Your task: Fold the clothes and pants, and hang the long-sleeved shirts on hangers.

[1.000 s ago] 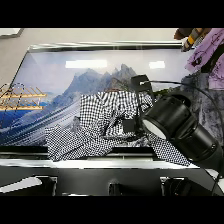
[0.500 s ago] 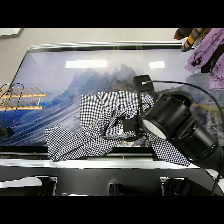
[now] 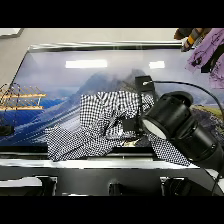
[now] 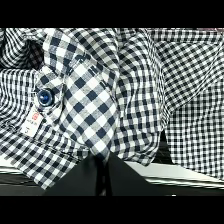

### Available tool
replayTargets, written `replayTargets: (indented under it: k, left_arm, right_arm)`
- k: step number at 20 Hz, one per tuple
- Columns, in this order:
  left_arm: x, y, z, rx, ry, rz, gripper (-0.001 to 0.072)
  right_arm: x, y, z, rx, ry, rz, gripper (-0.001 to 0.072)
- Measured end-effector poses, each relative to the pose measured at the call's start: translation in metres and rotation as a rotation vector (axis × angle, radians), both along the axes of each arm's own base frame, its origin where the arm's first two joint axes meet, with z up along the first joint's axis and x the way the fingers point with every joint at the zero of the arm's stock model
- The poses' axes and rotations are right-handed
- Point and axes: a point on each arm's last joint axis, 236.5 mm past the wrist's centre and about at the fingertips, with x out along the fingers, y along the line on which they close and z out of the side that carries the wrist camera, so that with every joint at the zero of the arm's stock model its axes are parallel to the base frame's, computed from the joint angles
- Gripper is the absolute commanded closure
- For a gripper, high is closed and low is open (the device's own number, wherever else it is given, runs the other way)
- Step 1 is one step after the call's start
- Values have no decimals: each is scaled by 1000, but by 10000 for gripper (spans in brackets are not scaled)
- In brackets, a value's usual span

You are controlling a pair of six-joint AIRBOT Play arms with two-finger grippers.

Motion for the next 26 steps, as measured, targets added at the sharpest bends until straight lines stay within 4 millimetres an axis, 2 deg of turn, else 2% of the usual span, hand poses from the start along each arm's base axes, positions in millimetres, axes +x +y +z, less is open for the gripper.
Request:
replayTargets:
  k: [1,6,9,11,16,20,23,26]
  left_arm:
    - [0,-2,0,-7,1,0,679]
    - [1,-4,6,-26,3,-3,682]
    - [18,2,27,-28,-55,46,683]
    - [33,7,50,-10,-107,67,683]
    - [71,3,115,41,-243,101,684]
    - [99,-7,180,113,-400,126,684]
    - [116,-34,228,137,-514,118,685]
    - [132,-91,262,125,-598,33,685]
  right_arm:
    - [0,0,0,0,0,0,680]
    - [0,1,0,2,0,1,681]
    - [1,0,0,-1,-4,-1,681]
    - [2,-2,1,-7,-10,-4,681]
    - [6,-5,2,-20,-25,-11,681]
    - [10,-9,4,-35,-44,-19,681]
    - [14,-9,6,-34,-64,-20,681]
    - [19,-7,8,-27,-87,-18,681]
